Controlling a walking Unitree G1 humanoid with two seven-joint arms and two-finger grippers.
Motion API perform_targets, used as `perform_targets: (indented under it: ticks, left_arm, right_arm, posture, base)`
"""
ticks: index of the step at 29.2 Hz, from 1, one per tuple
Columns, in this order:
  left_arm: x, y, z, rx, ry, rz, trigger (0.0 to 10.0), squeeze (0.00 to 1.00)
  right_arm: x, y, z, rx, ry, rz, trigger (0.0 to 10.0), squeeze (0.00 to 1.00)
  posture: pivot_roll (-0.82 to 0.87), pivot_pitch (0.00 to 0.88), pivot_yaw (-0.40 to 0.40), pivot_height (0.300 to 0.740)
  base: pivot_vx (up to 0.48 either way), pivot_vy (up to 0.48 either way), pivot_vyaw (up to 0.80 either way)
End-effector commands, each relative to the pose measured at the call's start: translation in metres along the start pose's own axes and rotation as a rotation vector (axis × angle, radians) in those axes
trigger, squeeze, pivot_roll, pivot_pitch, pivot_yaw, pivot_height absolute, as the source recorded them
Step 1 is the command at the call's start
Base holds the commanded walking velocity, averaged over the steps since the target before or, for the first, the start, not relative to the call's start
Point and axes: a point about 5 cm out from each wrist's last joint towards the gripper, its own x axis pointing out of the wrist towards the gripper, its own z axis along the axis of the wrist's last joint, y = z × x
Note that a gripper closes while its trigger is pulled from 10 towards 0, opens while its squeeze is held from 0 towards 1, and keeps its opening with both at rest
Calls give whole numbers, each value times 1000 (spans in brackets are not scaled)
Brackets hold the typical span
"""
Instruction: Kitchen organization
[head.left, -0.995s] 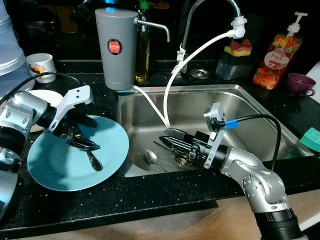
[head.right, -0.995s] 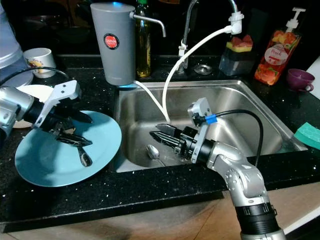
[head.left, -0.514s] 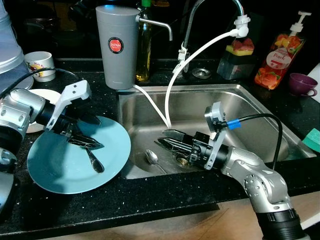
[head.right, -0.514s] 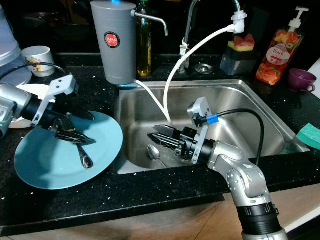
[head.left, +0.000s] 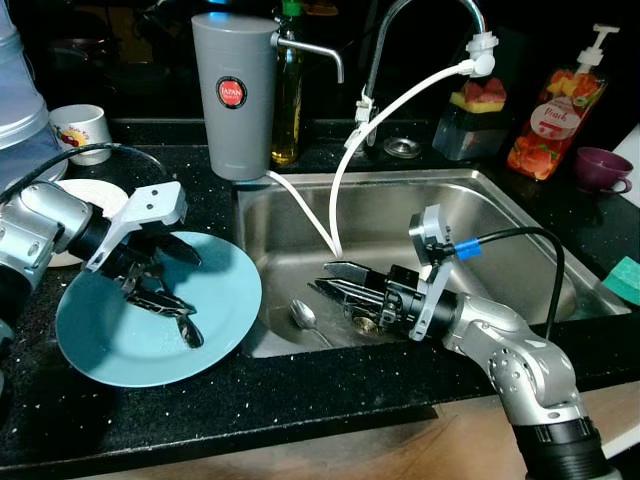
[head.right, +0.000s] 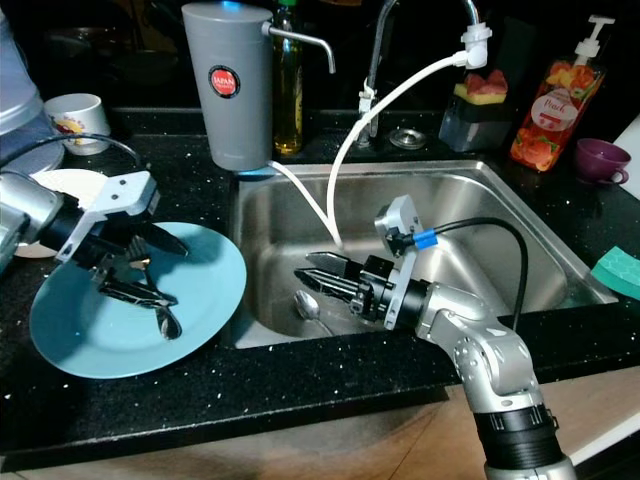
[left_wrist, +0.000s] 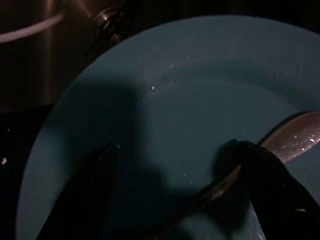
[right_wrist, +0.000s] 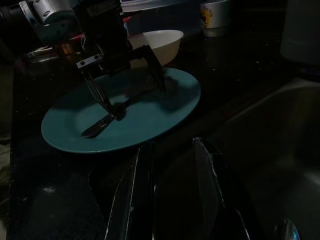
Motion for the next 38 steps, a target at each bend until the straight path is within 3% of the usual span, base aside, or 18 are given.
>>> perform_targets:
  ticks: [1,5,10,14,25,30,38]
  left_arm:
    - [3,-7,-15,-10,124,-50,10000,0]
    - [4,-5,-13,13,134,-50,10000,0]
    - [-3,2,7,15,3,-5,10000,0]
    - [-9,0,12,25,0,-9,10000,0]
    - [-7,-10,20,66,-51,-70,10000,0]
    - [-6,-14,21,75,-43,-97,10000,0]
    - [-2,-22,7,98,118,-155,10000,0]
  right_arm:
    - [1,3,1,-8,13,22,10000,0]
    - [0,3,2,-10,13,19,10000,0]
    - [-1,1,2,-9,10,15,10000,0]
    - [-1,2,2,-7,10,17,10000,0]
    - [0,3,1,-2,9,28,10000,0]
    - [-1,3,1,-2,10,30,10000,0]
    - [-1,3,1,-9,17,36,10000,0]
  posture:
    - [3,61,-49,740]
    - [3,61,-49,740]
    - [3,61,-49,740]
    - [5,67,-44,740]
    - [12,66,-45,740]
    - [12,66,-45,740]
    - [14,62,-47,740]
  base:
    - [0,0,0]
    - [0,0,0]
    - [0,0,0]
    - [0,0,0]
    - [0,0,0]
    - [0,0,0]
    - [0,0,0]
